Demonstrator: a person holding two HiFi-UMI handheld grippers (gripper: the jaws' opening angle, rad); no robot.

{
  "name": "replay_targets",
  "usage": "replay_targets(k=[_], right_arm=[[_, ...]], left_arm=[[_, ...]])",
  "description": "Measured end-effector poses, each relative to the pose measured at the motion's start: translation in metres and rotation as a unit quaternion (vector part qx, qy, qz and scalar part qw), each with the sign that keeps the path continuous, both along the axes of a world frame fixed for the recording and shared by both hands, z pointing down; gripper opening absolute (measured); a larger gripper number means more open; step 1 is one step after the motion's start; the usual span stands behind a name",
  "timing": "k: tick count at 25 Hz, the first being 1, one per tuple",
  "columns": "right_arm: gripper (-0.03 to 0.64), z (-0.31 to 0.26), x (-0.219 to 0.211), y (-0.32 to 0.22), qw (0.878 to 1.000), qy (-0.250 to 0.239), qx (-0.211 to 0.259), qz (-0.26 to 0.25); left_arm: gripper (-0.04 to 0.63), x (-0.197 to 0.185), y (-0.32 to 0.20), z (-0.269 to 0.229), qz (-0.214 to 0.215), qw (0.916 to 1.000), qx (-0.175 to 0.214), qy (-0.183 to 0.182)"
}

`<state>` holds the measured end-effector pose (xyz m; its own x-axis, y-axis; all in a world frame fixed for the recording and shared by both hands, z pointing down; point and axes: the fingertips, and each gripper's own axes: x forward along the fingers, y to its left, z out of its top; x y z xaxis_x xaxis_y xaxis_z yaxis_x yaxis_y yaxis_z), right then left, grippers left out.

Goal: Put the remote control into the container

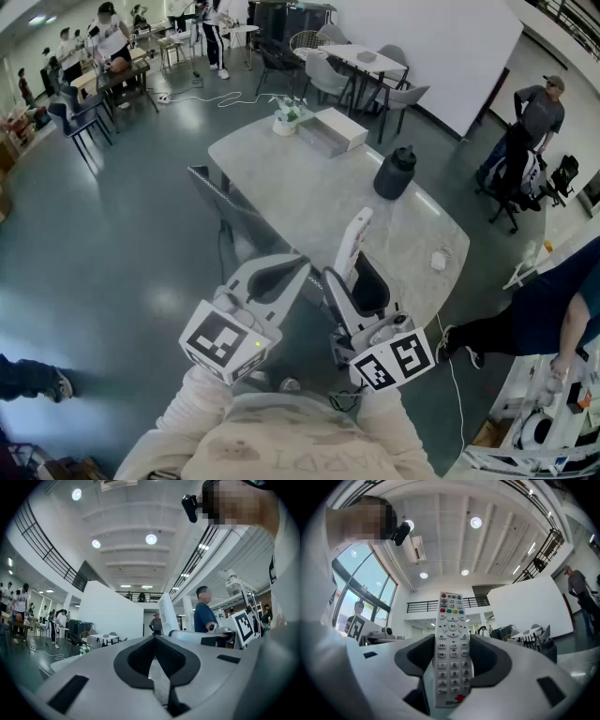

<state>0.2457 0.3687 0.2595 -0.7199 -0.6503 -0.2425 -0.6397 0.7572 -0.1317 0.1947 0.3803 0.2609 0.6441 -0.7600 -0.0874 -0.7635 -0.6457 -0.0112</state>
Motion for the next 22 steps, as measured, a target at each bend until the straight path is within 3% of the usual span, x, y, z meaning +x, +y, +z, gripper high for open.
replay_targets(k=[12,22], right_arm=[[0.229,0.002,0.001,-0.001,1.000,-0.003,0.002,-0.003],[0.227,0.003,0.025,-0.017,0.999,-0.039,-0.014,-0.006]], left_arm=[[0.014,0.002,-0.004,0.002,-0.004,1.0000,0.001,-0.004],[0.014,0.007,-0.009,0.001,-0.027,0.9996,0.008,-0.009]])
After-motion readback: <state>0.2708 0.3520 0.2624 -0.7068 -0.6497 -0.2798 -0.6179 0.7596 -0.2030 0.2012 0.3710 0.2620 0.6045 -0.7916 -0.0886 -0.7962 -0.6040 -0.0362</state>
